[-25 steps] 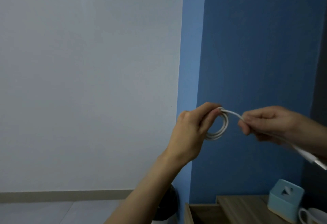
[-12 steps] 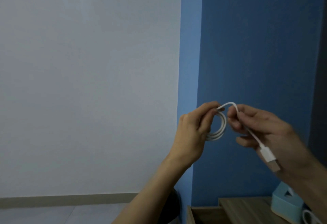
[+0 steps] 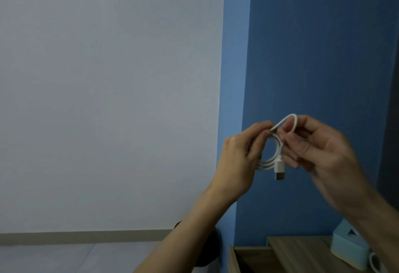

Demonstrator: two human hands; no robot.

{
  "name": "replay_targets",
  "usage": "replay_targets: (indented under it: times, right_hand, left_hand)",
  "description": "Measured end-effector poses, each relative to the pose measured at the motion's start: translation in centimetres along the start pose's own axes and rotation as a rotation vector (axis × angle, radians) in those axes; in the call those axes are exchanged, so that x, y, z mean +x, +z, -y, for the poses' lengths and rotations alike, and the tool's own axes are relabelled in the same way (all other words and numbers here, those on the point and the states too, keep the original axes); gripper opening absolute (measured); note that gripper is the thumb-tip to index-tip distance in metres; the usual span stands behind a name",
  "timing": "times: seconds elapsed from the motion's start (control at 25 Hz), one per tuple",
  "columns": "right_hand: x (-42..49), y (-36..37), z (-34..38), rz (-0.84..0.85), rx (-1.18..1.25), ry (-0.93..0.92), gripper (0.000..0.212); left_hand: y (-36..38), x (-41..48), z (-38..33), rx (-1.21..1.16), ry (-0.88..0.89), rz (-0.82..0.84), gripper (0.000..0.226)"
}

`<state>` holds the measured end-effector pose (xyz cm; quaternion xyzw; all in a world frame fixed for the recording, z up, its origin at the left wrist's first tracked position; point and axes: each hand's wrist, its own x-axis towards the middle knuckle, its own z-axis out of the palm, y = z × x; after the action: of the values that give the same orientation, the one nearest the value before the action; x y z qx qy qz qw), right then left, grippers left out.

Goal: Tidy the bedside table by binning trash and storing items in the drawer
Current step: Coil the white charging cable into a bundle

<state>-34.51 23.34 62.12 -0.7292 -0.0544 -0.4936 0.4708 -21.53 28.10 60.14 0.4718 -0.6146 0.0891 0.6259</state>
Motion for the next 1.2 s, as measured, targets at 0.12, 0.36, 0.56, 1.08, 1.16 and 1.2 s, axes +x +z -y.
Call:
replay_targets:
  times: [0.12,0.36,0.56,1.08,1.16,1.2]
  right_hand:
    - [-0.1,0.3,0.1,-0.044,-0.062,-0.056,0.018]
    - [0.4,0.6,0.6,-0.108,-0.005,-0.026,0.026]
    - [-0.1,0.8,0.0,-0.117,0.008,-0.088,0.027]
    - [0.3,0.0,-1.2,-0.001,-0.600,-0.259,0.007]
    - [0.4,-0.3,-1.6,-0.022,-0.637,-0.204,0.033]
    - [0.6,-0.5,-1.8,-0.002,-0.485,-0.137,0.047]
  left_hand:
    - [-0.1,-0.1,-0.1,0.057,0.028,0.004,0.027]
    - [-0.3,-0.3,-0.2,0.099,0.045,-0.003,0.025]
    - [-0.2,-0.5,-0.4,0.230,0.045,-0.002,0.031]
    - [-0.5,-0.3,-0.4,0.066,0.028,-0.006,0.023]
    - [-0.6,-0.1,-0.7,-0.006,0.026,0.000,0.023]
    - [-0.7,0.0,-0.9,-0.024,0.029,0.012,0.023]
